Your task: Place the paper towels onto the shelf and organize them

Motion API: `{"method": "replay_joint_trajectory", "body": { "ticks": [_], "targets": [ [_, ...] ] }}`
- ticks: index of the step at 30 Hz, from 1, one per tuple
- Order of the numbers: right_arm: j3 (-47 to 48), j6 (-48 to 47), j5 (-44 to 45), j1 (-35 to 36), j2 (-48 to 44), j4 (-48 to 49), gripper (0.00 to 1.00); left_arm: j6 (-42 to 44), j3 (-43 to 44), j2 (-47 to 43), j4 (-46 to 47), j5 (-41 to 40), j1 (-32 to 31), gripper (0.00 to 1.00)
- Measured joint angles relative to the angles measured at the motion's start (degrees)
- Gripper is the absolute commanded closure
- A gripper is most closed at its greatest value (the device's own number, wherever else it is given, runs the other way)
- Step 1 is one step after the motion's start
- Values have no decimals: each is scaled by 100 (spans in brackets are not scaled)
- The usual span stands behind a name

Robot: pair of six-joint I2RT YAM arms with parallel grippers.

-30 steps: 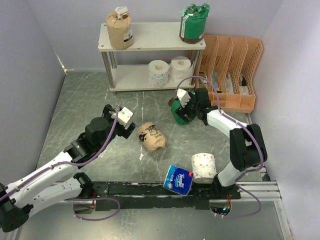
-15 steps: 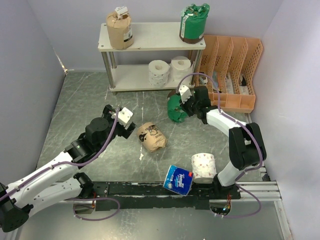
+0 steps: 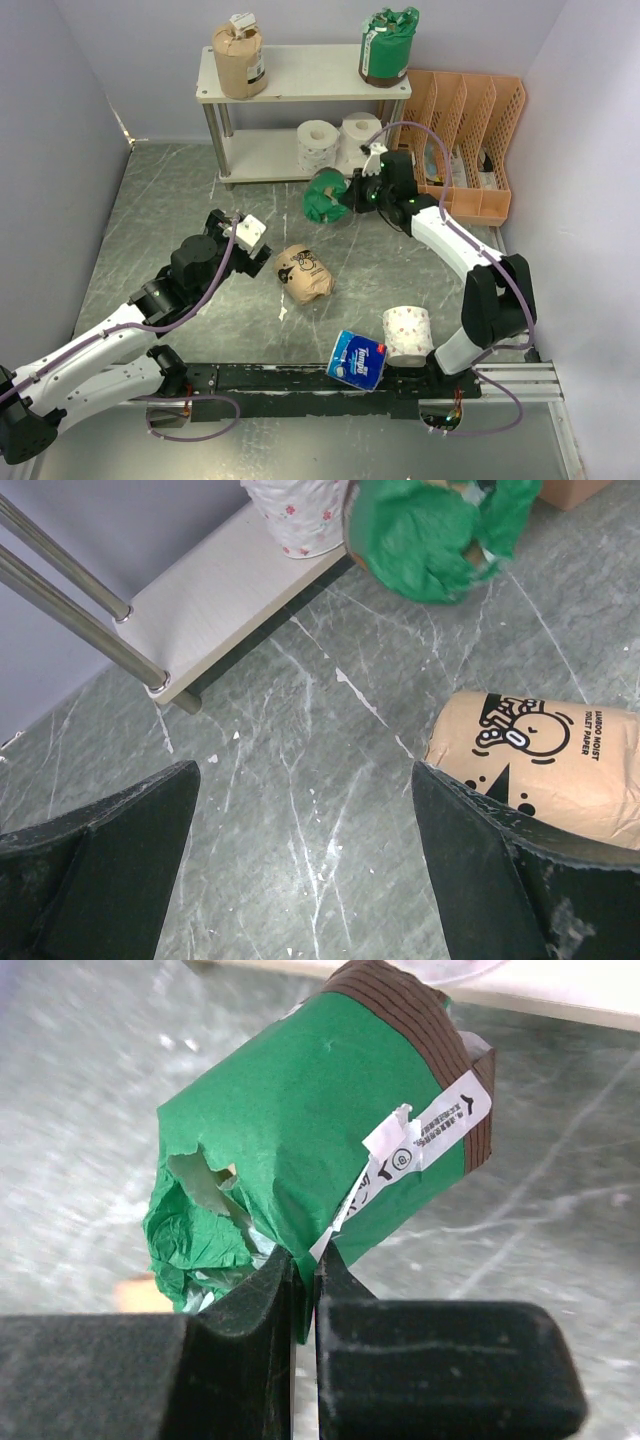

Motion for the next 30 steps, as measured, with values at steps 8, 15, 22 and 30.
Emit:
{"method": "replay_joint_trajectory", "body": {
  "ticks": [8,15,22,30],
  "targets": [
    [85,3029,-516,-7,-409,699,100,-2,0,68,-2,0,0,2],
    [686,4743,-586,-4,-551,1300,100,-15,0,125,-2,-2,0,3],
    [1690,6245,-579,-4,-243,2100,100,-17,0,199,-7,-2,0,3],
    [4030,6907,-466,-50,1080,2243,100,-17,0,232,-7,-4,0,3]
  ]
}}
